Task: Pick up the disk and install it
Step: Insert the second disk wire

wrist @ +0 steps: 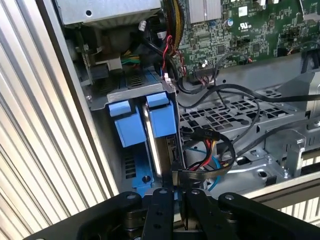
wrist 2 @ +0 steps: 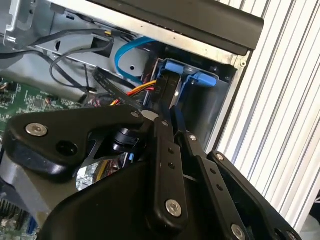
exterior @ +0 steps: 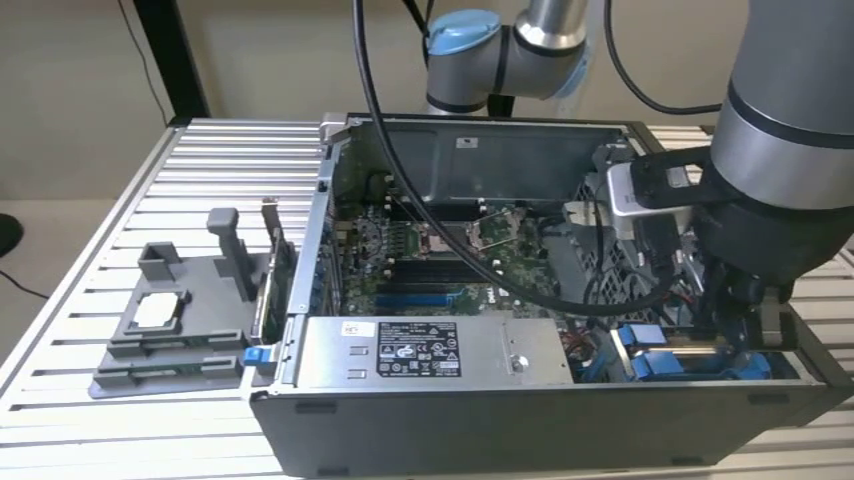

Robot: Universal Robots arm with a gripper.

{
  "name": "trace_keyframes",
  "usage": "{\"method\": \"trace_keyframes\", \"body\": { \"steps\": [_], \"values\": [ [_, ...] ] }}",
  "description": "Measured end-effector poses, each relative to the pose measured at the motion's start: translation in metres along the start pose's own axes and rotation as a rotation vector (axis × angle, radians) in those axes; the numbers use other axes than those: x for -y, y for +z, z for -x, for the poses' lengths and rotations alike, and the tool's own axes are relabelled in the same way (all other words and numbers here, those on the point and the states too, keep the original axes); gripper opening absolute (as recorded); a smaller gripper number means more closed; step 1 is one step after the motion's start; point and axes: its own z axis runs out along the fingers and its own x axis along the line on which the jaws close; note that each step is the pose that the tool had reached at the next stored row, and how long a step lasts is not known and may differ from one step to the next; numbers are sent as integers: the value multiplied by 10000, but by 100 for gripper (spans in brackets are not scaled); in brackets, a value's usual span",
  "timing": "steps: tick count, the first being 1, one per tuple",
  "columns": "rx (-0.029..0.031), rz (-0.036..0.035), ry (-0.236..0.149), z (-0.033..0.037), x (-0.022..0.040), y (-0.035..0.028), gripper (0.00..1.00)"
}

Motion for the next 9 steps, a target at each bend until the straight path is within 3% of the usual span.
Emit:
{"method": "trace_keyframes", "body": {
  "steps": [2,3,5,7,9],
  "values": [
    [7,-5,1,-1,-1,2,0],
    [64,-13,20,-3,-3,7,0],
    [260,-29,83,-6,-7,10,0],
    [274,-34,86,-9,-8,14,0],
    [237,-42,72,-13,-8,17,0]
  ]
}}
